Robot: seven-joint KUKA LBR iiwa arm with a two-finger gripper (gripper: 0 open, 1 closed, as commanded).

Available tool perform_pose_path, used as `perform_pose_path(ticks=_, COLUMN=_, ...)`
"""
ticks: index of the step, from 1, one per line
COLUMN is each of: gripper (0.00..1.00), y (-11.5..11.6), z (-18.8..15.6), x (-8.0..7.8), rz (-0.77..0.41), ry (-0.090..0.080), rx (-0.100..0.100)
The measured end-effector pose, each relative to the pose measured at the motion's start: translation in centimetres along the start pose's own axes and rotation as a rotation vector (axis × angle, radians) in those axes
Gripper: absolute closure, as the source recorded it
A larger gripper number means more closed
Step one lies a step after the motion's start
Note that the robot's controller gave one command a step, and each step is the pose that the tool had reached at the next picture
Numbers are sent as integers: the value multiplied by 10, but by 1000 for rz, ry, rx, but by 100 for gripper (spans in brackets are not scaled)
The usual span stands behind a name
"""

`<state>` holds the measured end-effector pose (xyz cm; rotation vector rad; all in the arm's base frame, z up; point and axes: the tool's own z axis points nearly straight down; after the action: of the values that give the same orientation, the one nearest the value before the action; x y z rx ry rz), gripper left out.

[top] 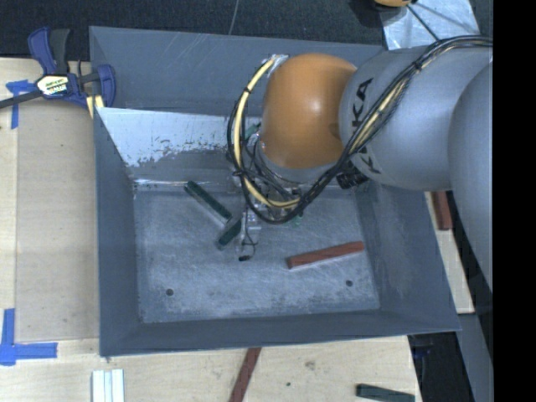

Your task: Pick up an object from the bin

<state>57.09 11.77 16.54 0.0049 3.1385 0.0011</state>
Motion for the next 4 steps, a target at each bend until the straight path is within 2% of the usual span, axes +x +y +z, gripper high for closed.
perform_pose_path(ticks=1, gripper=0, y=-9, z=34, x=-1, rz=-148, ry=-7, rx=-1)
perform_pose_path(ticks=2, gripper=100, y=-11, z=82, x=-13, rz=247, ry=-1, rx=0)
perform_pose_path(ticks=3, gripper=100, y=-11, z=82, x=-13, rz=247, ry=-1, rx=0)
perform_pose_path(ticks=4, gripper=100, y=-16, z=30, x=-5, rz=257, ry=7, rx=2)
